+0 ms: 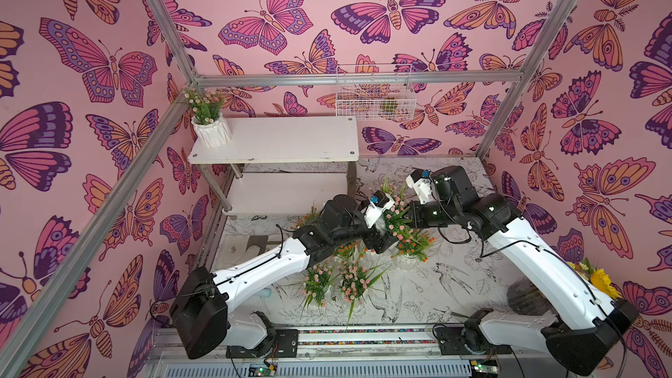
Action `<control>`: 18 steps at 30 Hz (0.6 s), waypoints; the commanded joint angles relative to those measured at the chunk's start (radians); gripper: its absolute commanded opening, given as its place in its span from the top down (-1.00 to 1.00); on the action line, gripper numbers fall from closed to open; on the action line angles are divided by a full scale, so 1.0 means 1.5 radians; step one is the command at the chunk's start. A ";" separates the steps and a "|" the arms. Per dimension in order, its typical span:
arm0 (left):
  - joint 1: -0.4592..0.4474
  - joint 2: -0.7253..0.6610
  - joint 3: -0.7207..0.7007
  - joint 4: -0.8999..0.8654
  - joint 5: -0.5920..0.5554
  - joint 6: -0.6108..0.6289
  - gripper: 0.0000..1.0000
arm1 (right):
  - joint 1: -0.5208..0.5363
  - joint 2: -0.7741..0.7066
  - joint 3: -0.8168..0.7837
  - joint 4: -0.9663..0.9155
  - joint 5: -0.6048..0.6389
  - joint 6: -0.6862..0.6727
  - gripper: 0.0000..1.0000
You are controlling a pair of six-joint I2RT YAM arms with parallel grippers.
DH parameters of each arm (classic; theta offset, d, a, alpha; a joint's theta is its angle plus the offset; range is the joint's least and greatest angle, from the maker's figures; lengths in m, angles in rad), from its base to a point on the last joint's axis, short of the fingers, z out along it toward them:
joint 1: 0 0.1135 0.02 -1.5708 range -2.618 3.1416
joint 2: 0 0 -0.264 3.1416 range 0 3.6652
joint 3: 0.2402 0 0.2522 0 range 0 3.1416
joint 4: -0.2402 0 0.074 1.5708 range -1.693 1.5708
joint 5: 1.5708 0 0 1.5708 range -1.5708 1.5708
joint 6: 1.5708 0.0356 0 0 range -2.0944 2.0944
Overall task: Place the baby's breath potted plants on the rack by color
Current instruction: Place the baby's breath potted plant on the rack.
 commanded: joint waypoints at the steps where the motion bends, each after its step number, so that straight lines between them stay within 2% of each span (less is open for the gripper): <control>1: 0.000 -0.018 0.016 0.014 -0.019 -0.006 -0.16 | -0.006 -0.021 0.002 0.027 -0.027 0.004 0.45; 10: 0.003 -0.044 0.043 -0.038 -0.048 0.002 -0.09 | -0.060 -0.070 0.000 0.013 -0.010 -0.001 0.41; 18: 0.012 -0.062 0.109 -0.132 -0.097 0.006 -0.07 | -0.146 -0.159 -0.078 0.017 0.006 0.000 0.38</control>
